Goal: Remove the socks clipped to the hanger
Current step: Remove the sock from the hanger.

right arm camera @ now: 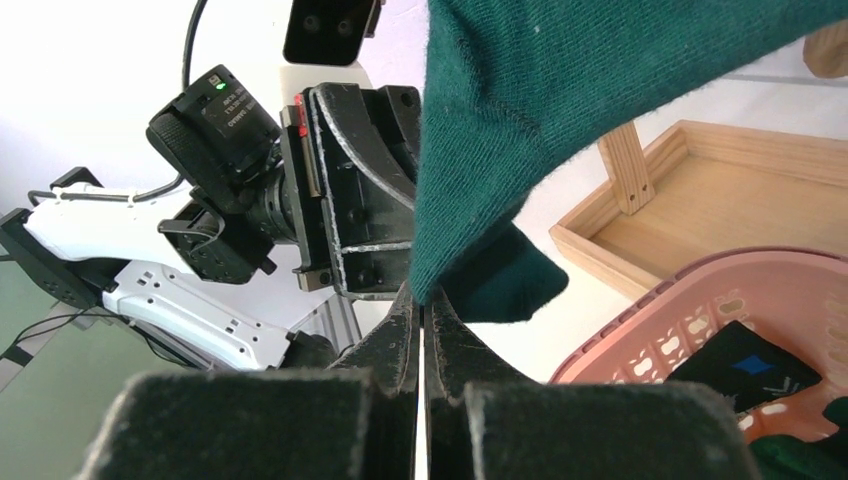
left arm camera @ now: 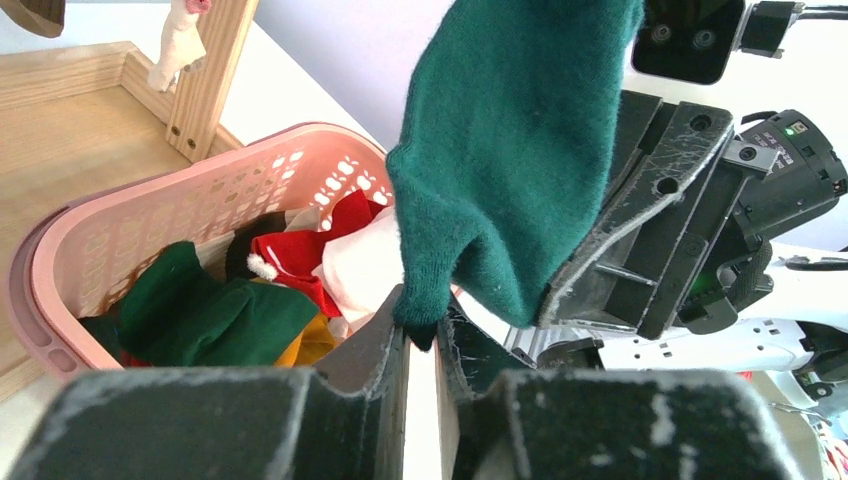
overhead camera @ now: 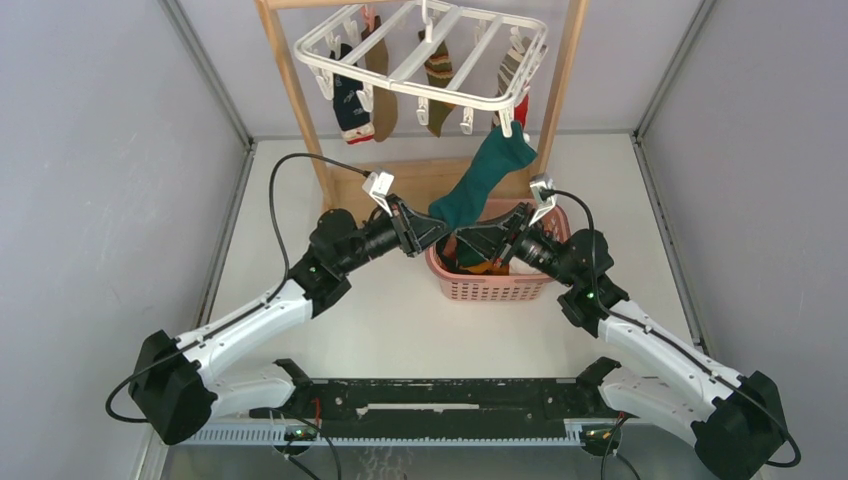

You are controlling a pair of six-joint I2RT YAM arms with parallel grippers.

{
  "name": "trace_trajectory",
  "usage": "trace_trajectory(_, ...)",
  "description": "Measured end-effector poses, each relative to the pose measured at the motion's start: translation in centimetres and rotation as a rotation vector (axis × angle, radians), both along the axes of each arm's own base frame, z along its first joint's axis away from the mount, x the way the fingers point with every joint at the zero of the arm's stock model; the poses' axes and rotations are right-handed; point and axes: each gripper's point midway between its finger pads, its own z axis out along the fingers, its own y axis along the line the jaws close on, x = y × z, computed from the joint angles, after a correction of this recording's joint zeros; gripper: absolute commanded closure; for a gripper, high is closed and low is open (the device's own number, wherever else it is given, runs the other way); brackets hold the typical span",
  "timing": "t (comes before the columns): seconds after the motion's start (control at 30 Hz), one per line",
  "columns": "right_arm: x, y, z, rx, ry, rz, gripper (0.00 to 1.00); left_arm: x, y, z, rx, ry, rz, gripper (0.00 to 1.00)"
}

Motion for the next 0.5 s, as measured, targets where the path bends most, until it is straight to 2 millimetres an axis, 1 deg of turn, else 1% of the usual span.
trace_trajectory(0.13,0.0,-0.3,-0.4,-0.019,0.005,-0.016,1.0,-0.3,0.3,0.2,0.005,-0.005,0.001,0.84)
trace_trajectory(0.3,0.2,-1.1,-0.4,-0.037,-0.001,-0.052,0.96,-0.9,1.0,1.5,-0.005,-0.045,0.008,0.84)
trace_trajectory(0.43,0.4,-1.5,-0.6,-0.051,0.001,-0.074,0.78,-0.9,1.3,1.7,-0.003,-0.053,0.019,0.84)
trace_trajectory(0.5,0.6,-1.7,-1.0,-0.062,0.009,-0.087,0.77,-0.8,1.3,1.5,0.003,-0.051,0.026,0.84)
